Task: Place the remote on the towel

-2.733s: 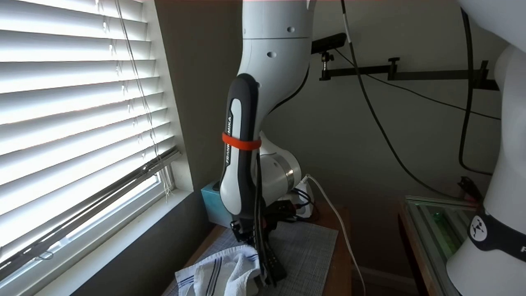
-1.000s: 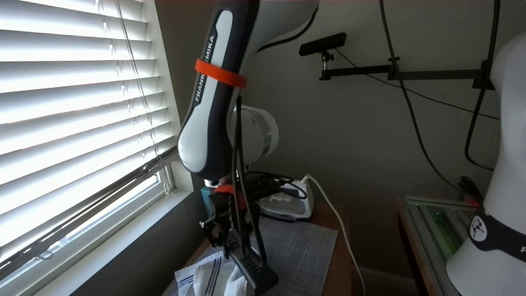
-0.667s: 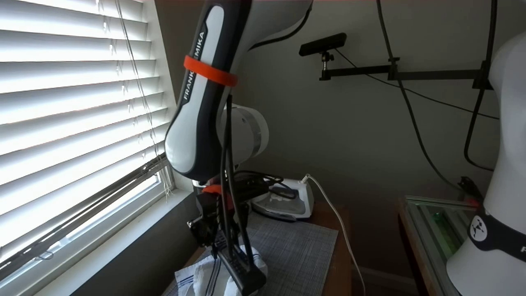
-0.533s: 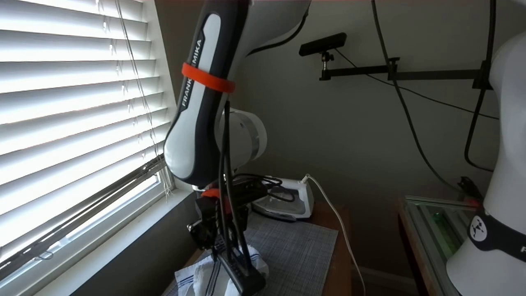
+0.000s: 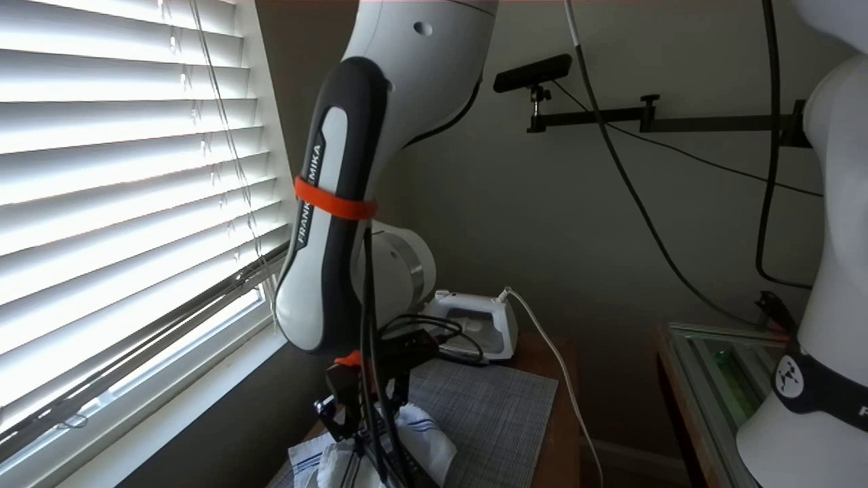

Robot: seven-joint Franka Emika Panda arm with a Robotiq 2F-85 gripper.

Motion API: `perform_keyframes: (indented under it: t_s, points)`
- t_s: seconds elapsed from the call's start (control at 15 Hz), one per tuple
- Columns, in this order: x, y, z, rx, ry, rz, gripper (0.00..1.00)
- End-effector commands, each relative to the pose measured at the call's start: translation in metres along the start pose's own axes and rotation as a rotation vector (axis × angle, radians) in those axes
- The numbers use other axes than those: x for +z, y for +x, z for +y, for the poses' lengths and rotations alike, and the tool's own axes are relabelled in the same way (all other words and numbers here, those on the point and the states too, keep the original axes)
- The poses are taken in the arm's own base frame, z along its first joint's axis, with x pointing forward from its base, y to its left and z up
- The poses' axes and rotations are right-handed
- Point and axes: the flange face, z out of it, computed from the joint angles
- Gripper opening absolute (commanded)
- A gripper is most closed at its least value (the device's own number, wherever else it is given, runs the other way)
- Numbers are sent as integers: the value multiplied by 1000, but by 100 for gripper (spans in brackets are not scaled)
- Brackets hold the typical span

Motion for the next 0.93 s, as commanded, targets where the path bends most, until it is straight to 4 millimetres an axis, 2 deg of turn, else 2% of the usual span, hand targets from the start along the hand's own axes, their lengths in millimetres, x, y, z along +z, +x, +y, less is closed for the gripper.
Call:
perform_keyframes:
  t_s: [0.0, 0.07, 0.13, 0.2, 0.4, 0.53, 0.67, 0.87]
  points:
    - [17, 4, -8, -19, -34, -1, 29]
    - [19, 4, -9, -23, -37, 0, 29]
    - [16, 3, -9, -26, -36, 10, 79]
    - [10, 3, -8, -27, -34, 21, 81]
    - [-14, -4, 6, -24, -22, 29, 99]
    - [-35, -5, 22, -5, -10, 53, 100]
    - [-59, -8, 49, 14, -3, 57, 100]
    - [-91, -19, 89, -46, 31, -12, 100]
